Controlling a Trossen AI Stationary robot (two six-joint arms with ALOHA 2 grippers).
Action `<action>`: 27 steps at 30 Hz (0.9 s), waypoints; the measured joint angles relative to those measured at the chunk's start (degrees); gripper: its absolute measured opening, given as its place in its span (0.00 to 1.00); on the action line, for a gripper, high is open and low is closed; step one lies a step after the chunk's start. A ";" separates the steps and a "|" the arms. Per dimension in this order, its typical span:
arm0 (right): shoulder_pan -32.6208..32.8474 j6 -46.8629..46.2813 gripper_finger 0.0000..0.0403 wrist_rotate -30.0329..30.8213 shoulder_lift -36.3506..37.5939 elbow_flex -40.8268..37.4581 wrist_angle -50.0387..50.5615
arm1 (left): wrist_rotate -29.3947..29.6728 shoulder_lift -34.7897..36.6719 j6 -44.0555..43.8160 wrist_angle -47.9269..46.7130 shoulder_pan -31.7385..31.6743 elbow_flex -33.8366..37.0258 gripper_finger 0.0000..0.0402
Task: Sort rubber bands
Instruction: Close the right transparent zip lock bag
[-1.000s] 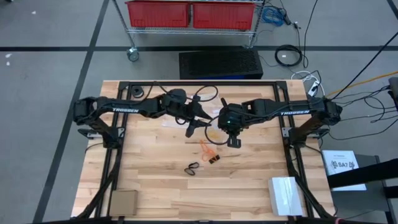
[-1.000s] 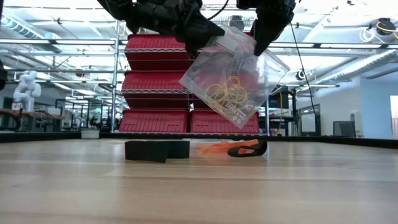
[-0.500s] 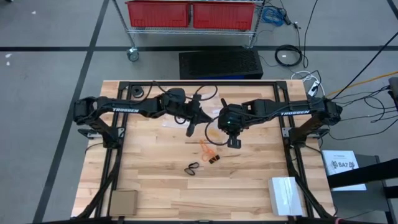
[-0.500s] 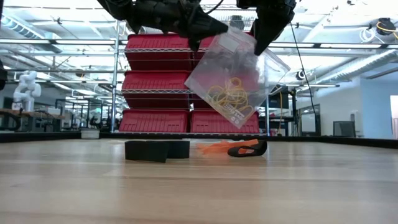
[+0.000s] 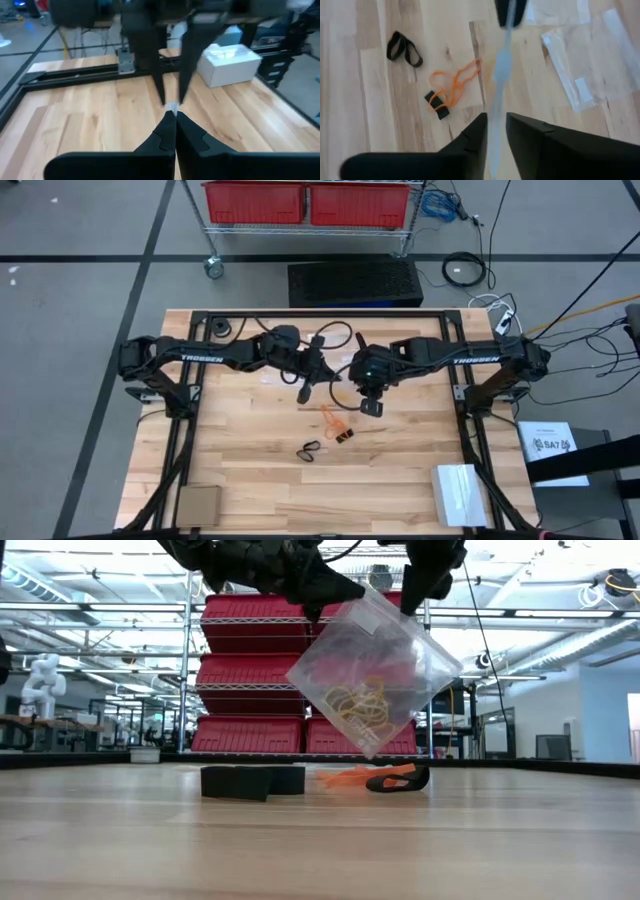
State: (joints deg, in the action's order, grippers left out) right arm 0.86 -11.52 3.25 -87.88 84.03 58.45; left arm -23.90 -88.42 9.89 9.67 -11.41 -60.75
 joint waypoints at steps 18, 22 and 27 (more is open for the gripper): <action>-0.02 0.64 0.29 7.21 0.02 2.38 -6.16 | 0.77 0.00 -0.07 0.00 -0.51 0.00 0.00; 0.00 0.16 0.23 7.30 0.00 1.06 -6.48 | 0.76 0.00 -0.11 1.31 -0.51 0.00 0.00; -0.02 0.39 0.12 7.44 0.00 0.52 -7.67 | 0.77 0.00 -0.15 1.93 -0.59 0.00 0.00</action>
State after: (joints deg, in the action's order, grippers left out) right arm 0.84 -11.14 10.68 -87.88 84.55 50.78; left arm -23.13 -88.42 9.74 11.60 -12.00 -60.75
